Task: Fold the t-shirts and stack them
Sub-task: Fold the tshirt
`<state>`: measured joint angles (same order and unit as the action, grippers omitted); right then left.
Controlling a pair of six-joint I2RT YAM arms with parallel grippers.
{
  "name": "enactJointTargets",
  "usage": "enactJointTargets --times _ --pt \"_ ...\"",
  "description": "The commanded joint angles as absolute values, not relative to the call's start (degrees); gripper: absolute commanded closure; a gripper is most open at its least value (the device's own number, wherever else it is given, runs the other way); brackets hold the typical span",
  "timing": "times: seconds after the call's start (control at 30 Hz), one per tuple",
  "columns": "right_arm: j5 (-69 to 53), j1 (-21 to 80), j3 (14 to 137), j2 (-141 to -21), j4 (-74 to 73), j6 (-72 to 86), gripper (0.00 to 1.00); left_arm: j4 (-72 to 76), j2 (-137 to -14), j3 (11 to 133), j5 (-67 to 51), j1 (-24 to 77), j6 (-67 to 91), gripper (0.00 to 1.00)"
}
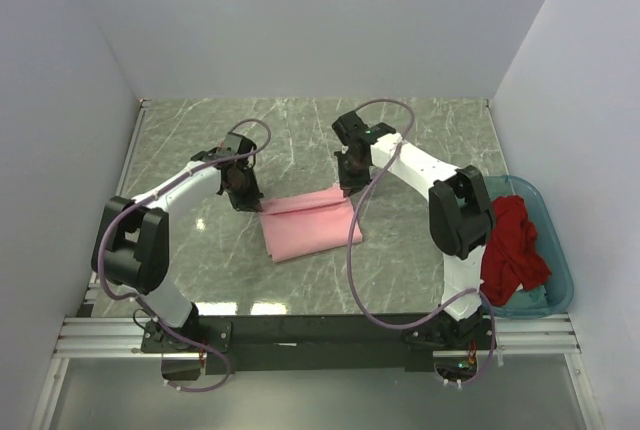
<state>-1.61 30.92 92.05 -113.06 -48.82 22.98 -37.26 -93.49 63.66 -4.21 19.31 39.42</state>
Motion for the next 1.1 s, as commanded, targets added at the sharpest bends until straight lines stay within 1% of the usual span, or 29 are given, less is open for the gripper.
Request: enactJointTargets --times 0.0,0.2,0.4,0.57,0.87,0.9,0.97,1.0,1.03,1.07 --pt "1.93 30.15 89.49 -105.83 -46.23 24.34 1.00 -35.34 -88.86 64.42 -3.07 19.07 36.92 0.99" --pt "2.37 30.15 85.70 -100.82 -44.56 25.93 1.00 -32.96 -86.14 63.02 -7.11 19.16 35.51 0.99" --pt "3.25 30.23 80.60 -97.74 -41.57 27.60 1.00 -29.89 -87.01 61.53 -9.49 19.60 34.37 0.99" --pt "3.95 29.97 78.93 -100.37 -39.38 27.51 1.00 -29.18 -90.87 62.40 -8.79 19.60 34.80 0.99" --pt "4.75 29.80 82.09 -106.26 -36.56 25.23 1.00 -32.43 -92.20 62.23 -0.18 19.25 39.90 0.99" --pt "4.92 29.79 82.44 -106.52 -36.56 25.14 0.98 -32.34 -92.11 62.05 -0.18 19.16 40.25 0.99" --pt "5.19 29.88 83.14 -106.87 -36.48 24.79 0.93 -32.25 -91.76 62.14 -0.18 19.07 40.87 0.96" --pt "5.36 29.80 83.32 -106.79 -36.47 24.61 0.87 -32.34 -91.50 62.14 -0.18 19.07 41.13 0.93" --pt "5.71 29.79 83.84 -106.61 -36.56 24.35 0.84 -32.69 -91.32 62.23 -0.18 19.07 41.39 0.86" --pt "5.97 29.79 84.20 -106.35 -37.00 24.26 0.78 -32.70 -90.88 62.14 -0.18 19.07 41.57 0.81"
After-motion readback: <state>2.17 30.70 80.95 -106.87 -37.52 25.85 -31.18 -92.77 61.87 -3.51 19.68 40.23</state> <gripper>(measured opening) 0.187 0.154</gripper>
